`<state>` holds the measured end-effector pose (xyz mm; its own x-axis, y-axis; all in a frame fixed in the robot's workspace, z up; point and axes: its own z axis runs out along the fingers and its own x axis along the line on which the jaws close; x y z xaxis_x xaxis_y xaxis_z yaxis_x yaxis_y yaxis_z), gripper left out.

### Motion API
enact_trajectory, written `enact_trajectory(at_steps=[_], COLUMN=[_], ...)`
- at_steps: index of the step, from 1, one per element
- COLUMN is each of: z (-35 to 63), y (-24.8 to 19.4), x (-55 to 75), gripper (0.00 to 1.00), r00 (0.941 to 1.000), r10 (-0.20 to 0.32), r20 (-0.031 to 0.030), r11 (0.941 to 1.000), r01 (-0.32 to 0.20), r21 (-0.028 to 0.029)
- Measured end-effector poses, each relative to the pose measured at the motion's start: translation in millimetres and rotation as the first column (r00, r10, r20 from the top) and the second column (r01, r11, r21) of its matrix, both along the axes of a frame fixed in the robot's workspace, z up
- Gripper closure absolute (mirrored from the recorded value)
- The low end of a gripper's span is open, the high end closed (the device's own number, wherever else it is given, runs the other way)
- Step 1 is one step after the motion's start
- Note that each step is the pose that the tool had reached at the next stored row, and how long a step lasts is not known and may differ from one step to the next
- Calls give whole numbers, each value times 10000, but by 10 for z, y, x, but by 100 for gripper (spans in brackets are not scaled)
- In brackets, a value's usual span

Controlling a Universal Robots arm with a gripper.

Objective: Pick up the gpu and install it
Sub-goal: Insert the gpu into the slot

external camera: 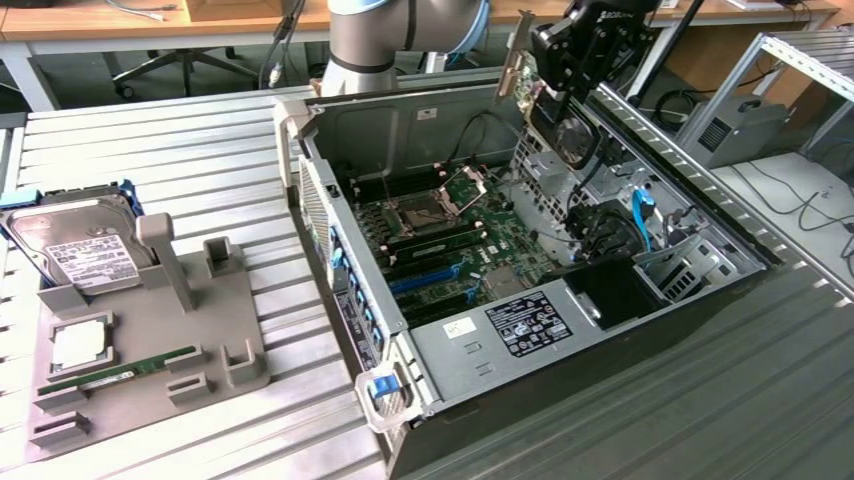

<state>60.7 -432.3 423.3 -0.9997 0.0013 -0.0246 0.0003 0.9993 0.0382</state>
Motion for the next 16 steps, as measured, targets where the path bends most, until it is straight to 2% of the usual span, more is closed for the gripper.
enact_trajectory(at_steps=[9, 16], z=[0, 0], y=[0, 0], x=[0, 0], gripper=[73, 73], r00=[9995, 9966], r10=[329, 822], r20=[0, 0], r11=[9995, 9966], r01=[-329, -822], r21=[0, -1])
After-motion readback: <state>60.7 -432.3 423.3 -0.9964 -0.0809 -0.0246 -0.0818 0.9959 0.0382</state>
